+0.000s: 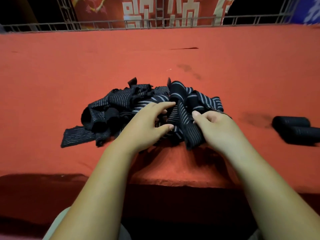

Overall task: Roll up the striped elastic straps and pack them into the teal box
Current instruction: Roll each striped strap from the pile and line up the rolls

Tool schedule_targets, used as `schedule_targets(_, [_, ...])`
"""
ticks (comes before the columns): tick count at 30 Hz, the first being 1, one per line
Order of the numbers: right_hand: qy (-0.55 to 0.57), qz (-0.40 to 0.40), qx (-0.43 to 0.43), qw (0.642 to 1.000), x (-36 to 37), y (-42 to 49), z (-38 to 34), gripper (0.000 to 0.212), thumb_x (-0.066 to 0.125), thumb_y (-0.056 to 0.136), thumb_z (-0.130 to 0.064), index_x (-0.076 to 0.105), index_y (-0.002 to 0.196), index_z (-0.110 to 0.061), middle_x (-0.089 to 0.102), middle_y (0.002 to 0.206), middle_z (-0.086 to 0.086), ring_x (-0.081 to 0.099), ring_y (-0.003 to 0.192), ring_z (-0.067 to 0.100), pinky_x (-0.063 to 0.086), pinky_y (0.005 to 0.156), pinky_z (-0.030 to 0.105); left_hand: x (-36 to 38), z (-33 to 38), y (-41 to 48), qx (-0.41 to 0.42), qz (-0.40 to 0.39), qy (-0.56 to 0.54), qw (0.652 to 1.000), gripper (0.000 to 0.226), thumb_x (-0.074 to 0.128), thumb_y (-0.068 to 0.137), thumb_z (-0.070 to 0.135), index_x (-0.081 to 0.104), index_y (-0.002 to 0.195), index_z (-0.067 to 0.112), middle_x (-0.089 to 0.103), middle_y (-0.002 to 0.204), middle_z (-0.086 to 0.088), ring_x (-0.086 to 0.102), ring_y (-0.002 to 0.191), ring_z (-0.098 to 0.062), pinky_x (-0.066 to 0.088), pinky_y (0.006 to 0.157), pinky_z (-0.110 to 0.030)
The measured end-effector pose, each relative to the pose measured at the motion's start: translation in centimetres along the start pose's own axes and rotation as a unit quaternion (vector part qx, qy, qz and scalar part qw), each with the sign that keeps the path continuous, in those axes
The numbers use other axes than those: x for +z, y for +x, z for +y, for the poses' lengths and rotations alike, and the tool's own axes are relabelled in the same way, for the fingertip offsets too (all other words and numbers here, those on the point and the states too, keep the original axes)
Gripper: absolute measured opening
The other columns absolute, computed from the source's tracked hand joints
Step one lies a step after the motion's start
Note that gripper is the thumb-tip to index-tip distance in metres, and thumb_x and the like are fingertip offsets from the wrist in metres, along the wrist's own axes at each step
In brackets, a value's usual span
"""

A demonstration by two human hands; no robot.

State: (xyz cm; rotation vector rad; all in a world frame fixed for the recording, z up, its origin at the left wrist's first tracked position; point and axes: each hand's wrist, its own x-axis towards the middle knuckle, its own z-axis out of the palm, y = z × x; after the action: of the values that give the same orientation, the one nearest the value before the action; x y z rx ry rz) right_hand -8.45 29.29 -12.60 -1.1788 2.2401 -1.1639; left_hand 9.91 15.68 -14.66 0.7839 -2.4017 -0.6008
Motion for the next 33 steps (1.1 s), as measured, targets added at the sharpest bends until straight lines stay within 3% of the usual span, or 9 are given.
schedule_targets(4, [-0.005,-0.066,0.017,0.998,-0.5,0.0,0.5,0.063,0.044,0.101,-0.075,0.08,0.088,-0.025,0.079,0.075,-0.013,0.073,0.077,0.002,0.049,0.068,0.026,1.7,0.5,0.5,-0.006,-0.04,-0.032,0.999,0.09,0.084,0.091,0.025,0.036,0.166,0.04,0.069,0.137,0.019,0.06,0.123,0.007,0.044,0.109,-0.018])
schedule_targets(8, [0.013,-0.021,0.004,1.0,-0.1,0.2,0.7,0.053,0.057,0.093,-0.078,0.08,0.088,-0.03,0.079,0.079,-0.014,0.073,0.071,0.003,0.054,0.064,0.026,3.1,0.3,0.5,-0.016,-0.065,-0.022,0.997,0.084,0.082,0.089,0.034,0.042,0.162,0.041,0.07,0.134,0.028,0.058,0.131,0.0,0.046,0.115,-0.035])
schedule_targets(13, [0.083,-0.006,0.023,0.996,1.0,1.5,1.7,0.004,0.077,0.089,-0.033,0.079,0.093,-0.031,0.078,0.075,-0.009,0.078,0.076,0.02,0.067,0.076,0.052,3.8,0.3,0.4,-0.025,-0.075,-0.036,0.996,0.07,0.082,0.089,0.032,0.053,0.152,0.04,0.07,0.133,0.024,0.058,0.13,0.005,0.047,0.115,-0.03])
schedule_targets(19, [0.098,-0.027,0.023,0.995,0.4,1.4,1.4,0.025,0.059,0.092,-0.019,0.077,0.097,-0.036,0.08,0.083,-0.003,0.078,0.079,0.031,0.065,0.067,0.061,3.7,1.0,0.5,-0.043,-0.05,-0.049,0.997,0.068,0.078,0.096,0.028,0.049,0.156,0.035,0.061,0.144,0.018,0.066,0.104,0.002,0.052,0.094,-0.021])
schedule_targets(22, [0.088,-0.017,-0.003,0.996,-0.1,1.3,1.5,0.032,0.055,0.095,-0.014,0.077,0.1,-0.037,0.079,0.082,-0.006,0.072,0.065,0.02,0.064,0.055,0.041,3.9,1.2,0.8,-0.054,-0.056,-0.042,0.996,0.072,0.076,0.098,0.025,0.042,0.162,0.035,0.057,0.152,0.017,0.069,0.089,0.002,0.051,0.088,-0.018])
schedule_targets(25, [0.033,0.01,-0.036,0.999,-0.6,1.3,1.7,0.04,0.054,0.094,-0.01,0.079,0.102,-0.041,0.078,0.083,-0.015,0.06,0.053,-0.001,0.043,0.049,0.016,4.3,1.7,1.3,-0.043,-0.063,-0.029,0.997,0.083,0.083,0.09,0.021,0.043,0.161,0.039,0.061,0.148,0.017,0.069,0.095,0.002,0.054,0.098,-0.024])
schedule_targets(28, [0.059,0.022,-0.024,0.998,-1.0,1.3,1.8,0.041,0.054,0.092,-0.009,0.082,0.099,-0.037,0.078,0.08,-0.016,0.063,0.062,-0.001,0.046,0.061,0.021,4.9,1.7,1.9,-0.054,-0.039,0.035,0.997,0.084,0.09,0.083,0.031,0.051,0.156,0.031,0.057,0.152,0.01,0.055,0.136,-0.008,0.042,0.117,-0.029])
schedule_targets(30, [0.072,0.03,-0.01,0.997,-1.1,1.3,2.0,0.038,0.054,0.091,-0.011,0.082,0.099,-0.036,0.078,0.081,-0.014,0.067,0.067,0.008,0.051,0.067,0.028,5.4,1.3,2.0,-0.094,-0.017,0.053,0.994,0.08,0.091,0.08,0.042,0.056,0.151,0.029,0.06,0.147,0.008,0.054,0.139,-0.015,0.044,0.117,-0.036])
schedule_targets(33, [0.007,0.049,-0.01,0.999,-1.3,1.3,2.3,0.03,0.056,0.093,-0.015,0.078,0.095,-0.035,0.077,0.082,-0.012,0.066,0.065,0.008,0.044,0.055,0.019,6.1,1.0,2.2,-0.172,-0.025,0.051,0.983,0.092,0.085,0.071,0.064,0.054,0.15,0.027,0.065,0.14,0.0,0.057,0.135,-0.024,0.051,0.111,-0.048])
